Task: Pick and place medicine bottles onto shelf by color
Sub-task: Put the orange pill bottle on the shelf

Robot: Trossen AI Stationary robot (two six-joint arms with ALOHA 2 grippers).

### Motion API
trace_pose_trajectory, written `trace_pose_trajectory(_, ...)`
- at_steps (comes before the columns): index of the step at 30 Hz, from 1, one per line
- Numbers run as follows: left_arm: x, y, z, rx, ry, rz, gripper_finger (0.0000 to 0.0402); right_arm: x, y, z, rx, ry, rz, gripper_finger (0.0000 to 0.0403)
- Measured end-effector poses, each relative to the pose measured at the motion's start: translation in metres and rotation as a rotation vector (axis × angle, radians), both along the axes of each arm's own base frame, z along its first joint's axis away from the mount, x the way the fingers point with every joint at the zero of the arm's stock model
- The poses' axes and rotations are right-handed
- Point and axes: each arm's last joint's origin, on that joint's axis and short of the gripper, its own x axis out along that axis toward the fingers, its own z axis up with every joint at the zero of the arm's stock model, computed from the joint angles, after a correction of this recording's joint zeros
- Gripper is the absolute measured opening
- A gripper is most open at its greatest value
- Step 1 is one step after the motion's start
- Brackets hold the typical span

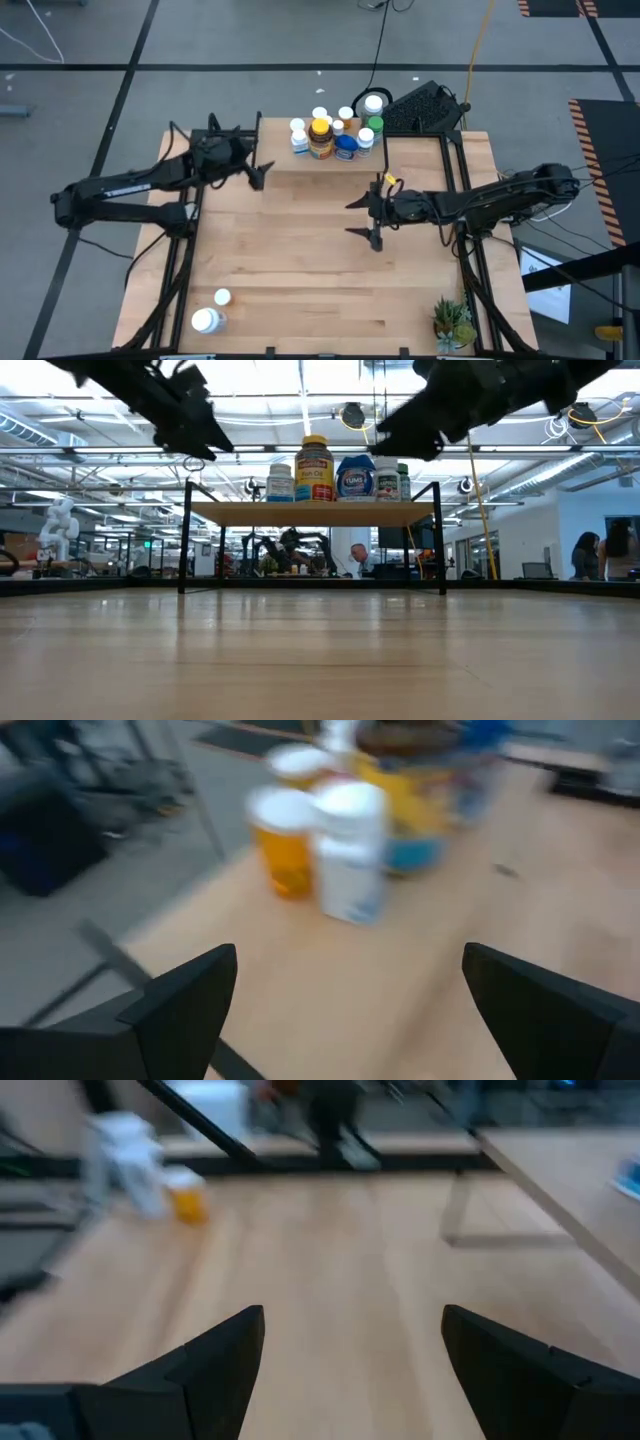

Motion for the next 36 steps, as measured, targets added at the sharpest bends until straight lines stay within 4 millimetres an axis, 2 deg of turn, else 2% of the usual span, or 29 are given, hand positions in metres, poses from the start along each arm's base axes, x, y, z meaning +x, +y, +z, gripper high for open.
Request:
trace_pose_trajectory(5,-0.001,-0.044,-0.011,-0.098,0.114,-0.185,0.0392,0.016,0.007,-0.017,0.072,-0.169,0.179,0.0302)
trace_pose_trajectory(9,-0.006,-0.074,-0.019,-0.161,0.195,-0.233,0.0392,0.035,0.011,-0.037,0.153,-0.165,0.229,0.0302)
trace_pose_trajectory(12,-0.013,-0.093,-0.020,-0.228,0.239,-0.262,0.0392,0.056,0.013,-0.048,0.159,-0.143,0.231,0.0302)
trace_pose_trajectory(17,-0.028,-0.122,-0.020,-0.346,0.346,-0.317,0.0392,0.099,0.024,-0.052,0.147,-0.154,0.257,0.0302)
trace_pose_trajectory(21,-0.034,-0.148,-0.028,-0.531,0.437,-0.391,0.0392,0.123,0.034,-0.051,0.117,-0.179,0.287,0.0302)
trace_pose_trajectory(26,-0.034,-0.184,-0.043,-0.679,0.561,-0.437,0.0392,0.131,0.041,-0.055,0.101,-0.172,0.303,0.0302)
trace_pose_trajectory(31,-0.031,-0.213,-0.064,-0.678,0.700,-0.511,0.0392,0.131,0.042,-0.054,0.110,-0.180,0.297,0.0302)
trace_pose_trajectory(36,-0.033,-0.234,-0.077,-0.670,0.772,-0.577,0.0392,0.131,0.041,-0.050,0.104,-0.228,0.229,0.0302)
